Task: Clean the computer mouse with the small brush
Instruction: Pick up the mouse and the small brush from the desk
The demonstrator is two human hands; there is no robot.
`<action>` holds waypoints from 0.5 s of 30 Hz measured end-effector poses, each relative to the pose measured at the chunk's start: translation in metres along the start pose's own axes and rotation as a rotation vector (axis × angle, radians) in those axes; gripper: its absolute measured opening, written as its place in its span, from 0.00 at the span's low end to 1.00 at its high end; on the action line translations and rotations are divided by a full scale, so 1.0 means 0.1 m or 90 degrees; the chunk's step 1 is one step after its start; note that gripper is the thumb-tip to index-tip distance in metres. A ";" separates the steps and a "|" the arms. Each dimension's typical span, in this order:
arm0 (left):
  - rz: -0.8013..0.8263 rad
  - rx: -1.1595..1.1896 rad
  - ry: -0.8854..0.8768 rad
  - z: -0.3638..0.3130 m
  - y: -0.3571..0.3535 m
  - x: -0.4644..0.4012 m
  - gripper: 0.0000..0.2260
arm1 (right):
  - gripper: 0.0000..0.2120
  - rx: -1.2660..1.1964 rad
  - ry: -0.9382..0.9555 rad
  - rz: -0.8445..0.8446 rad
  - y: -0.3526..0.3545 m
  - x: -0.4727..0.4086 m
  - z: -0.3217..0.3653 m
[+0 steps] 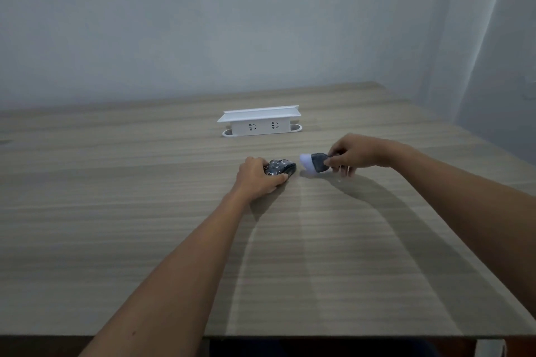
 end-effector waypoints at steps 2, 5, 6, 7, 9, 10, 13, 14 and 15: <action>0.022 0.016 -0.016 0.03 0.00 -0.03 0.17 | 0.08 -0.014 0.037 -0.048 0.01 -0.02 0.04; 0.050 0.049 -0.028 0.09 -0.01 -0.05 0.16 | 0.09 -0.090 0.072 -0.100 0.00 -0.04 0.07; 0.057 0.061 -0.028 0.10 -0.02 -0.06 0.17 | 0.09 -0.122 0.081 -0.115 -0.01 -0.04 0.07; 0.062 0.076 -0.025 0.12 -0.02 -0.06 0.17 | 0.10 -0.154 0.088 -0.130 -0.02 -0.04 0.07; 0.069 0.107 -0.019 0.14 -0.03 -0.06 0.18 | 0.11 -0.208 0.097 -0.154 -0.04 -0.04 0.07; 0.070 0.116 -0.018 0.15 -0.03 -0.06 0.19 | 0.11 -0.227 0.100 -0.165 -0.04 -0.04 0.08; 0.077 0.118 -0.028 0.17 -0.03 -0.06 0.19 | 0.12 -0.262 0.114 -0.199 -0.06 -0.06 0.16; 0.083 0.120 -0.032 0.18 -0.02 -0.07 0.19 | 0.12 -0.268 0.121 -0.207 -0.07 -0.07 0.20; 0.091 0.123 -0.035 0.18 -0.02 -0.07 0.19 | 0.11 -0.272 0.128 -0.214 -0.07 -0.08 0.24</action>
Point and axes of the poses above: each hand's wrist, its own x-axis away from the middle knuckle, its own y-axis out of the back of the hand, z = x × y, the point moved 4 cm from there along -x, towards the middle knuckle, and after that the axes turned 6 degrees about -y, right-handed, at the moved point
